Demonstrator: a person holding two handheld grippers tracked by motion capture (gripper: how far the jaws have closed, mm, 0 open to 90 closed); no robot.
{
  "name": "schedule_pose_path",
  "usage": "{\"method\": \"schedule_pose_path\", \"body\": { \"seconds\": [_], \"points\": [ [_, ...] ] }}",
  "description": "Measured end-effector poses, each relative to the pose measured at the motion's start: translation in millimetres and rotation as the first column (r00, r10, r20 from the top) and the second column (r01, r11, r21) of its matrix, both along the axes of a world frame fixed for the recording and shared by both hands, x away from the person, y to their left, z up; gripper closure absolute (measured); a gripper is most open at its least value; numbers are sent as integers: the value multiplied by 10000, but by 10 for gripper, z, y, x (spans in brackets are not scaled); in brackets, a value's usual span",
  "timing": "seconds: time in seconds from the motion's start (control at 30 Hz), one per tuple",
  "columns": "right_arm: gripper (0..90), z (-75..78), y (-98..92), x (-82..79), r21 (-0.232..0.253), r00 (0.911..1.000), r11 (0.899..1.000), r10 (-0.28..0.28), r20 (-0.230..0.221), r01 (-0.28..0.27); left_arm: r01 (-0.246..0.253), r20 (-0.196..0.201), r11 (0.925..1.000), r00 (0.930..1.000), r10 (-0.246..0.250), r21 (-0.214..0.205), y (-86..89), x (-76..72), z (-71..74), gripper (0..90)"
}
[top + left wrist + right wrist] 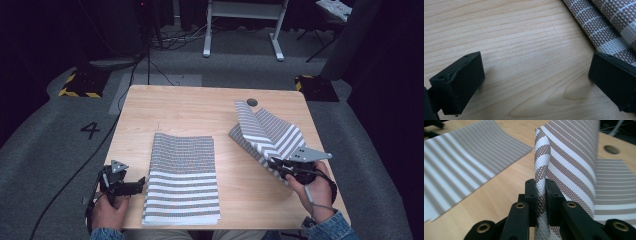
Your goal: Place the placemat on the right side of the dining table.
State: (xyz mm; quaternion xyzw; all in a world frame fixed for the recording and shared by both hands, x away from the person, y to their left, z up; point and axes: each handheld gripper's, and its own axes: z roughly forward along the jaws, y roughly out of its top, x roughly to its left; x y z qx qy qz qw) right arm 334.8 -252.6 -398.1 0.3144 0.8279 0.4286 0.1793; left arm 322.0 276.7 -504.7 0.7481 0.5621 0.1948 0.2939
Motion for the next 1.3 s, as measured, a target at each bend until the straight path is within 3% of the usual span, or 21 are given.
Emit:
{"method": "schedule_pose_path", "body": {
  "seconds": [0.13,0.37,0.4,0.43,0.5,0.53,0.57,0.63,0.7,0.83,0.87,0.9,0.93,0.97,1.0,1.1,1.13,1.17,1.2,1.27,1.3],
  "points": [
    [818,-62,106,-90,145,9973,9978,653,-328,-649,-2,1,10000,10000,2,1,0,0,0,5],
    [803,-377,229,-312,449,9640,9763,2161,-1546,-2117,-9,-1,10000,10000,9,2,-1,-1,0,5],
    [803,-377,229,-312,449,9640,9763,2161,-1546,-2117,-9,-1,10000,10000,9,2,-1,-1,0,4],
    [785,-462,265,-379,417,9475,9658,2592,-1872,-2560,-23,15,10000,10000,23,7,-2,-1,-1,5],
    [697,-540,296,-435,471,9273,9553,2946,-2311,-2917,-6,-2,10000,10000,6,3,0,-1,0,5],
    [697,-540,296,-435,471,9273,9553,2946,-2311,-2917,-6,-2,10000,10000,6,3,0,-1,0,5],
    [570,-597,318,-474,777,9038,9439,3299,-2726,-3211,-6,-1,10000,10000,6,4,0,-1,0,5],
    [452,-597,309,-485,1211,9032,9414,3362,-2669,-3147,-7,-1,10000,10000,7,3,0,-1,0,5],
    [428,-575,291,-476,1276,9108,9431,3301,-2481,-3070,-9,-1,10000,10000,9,5,-1,-1,0,5],
    [401,-421,136,-365,1175,9581,9717,2235,-1791,-2047,-12,-1,10000,10000,12,5,-1,-1,0,5],
    [398,-335,5,-267,952,9794,9883,1329,-1524,-1193,-24,-1,10000,10000,24,9,-1,-2,1,5],
    [398,-335,5,-267,952,9794,9883,1329,-1524,-1193,-24,-1,10000,10000,24,9,-1,-2,1,5],
    [382,-262,-162,-146,1000,9906,9949,239,-1349,-104,-37,9,10000,10000,37,4,-3,-3,-1,5],
    [382,-262,-162,-146,1000,9906,9949,239,-1349,-104,-44,11,10000,10000,44,13,-3,-6,-1,5],
    [381,-237,-260,-82,863,9916,9953,-325,-1253,435,-24,-31,10000,10000,24,-4,-4,-11,0,5],
    [377,-216,-525,95,641,9706,9737,-2101,-1177,2185,-33,6,10000,10000,33,11,-6,-23,-1,5],
    [371,-252,-710,223,499,9447,9488,-3040,-1231,3119,-70,13,10000,10000,70,7,-8,-28,-1,5],
    [367,-282,-804,284,411,9305,9355,-3436,-1273,3510,-72,15,10000,10000,72,3,-9,-29,-1,5],
    [367,-282,-804,284,411,9305,9355,-3436,-1273,3510,-72,15,10000,10000,72,3,-9,-29,-1,5],
    [362,-356,-972,400,120,9036,9120,-4045,-1408,4101,-70,13,10000,10000,70,8,-9,-29,-1,5],
    [354,-437,-1105,500,-65,8839,8951,-4414,-1548,4458,-72,15,10000,10000,72,7,-9,-28,-1,5]
  ]
}}
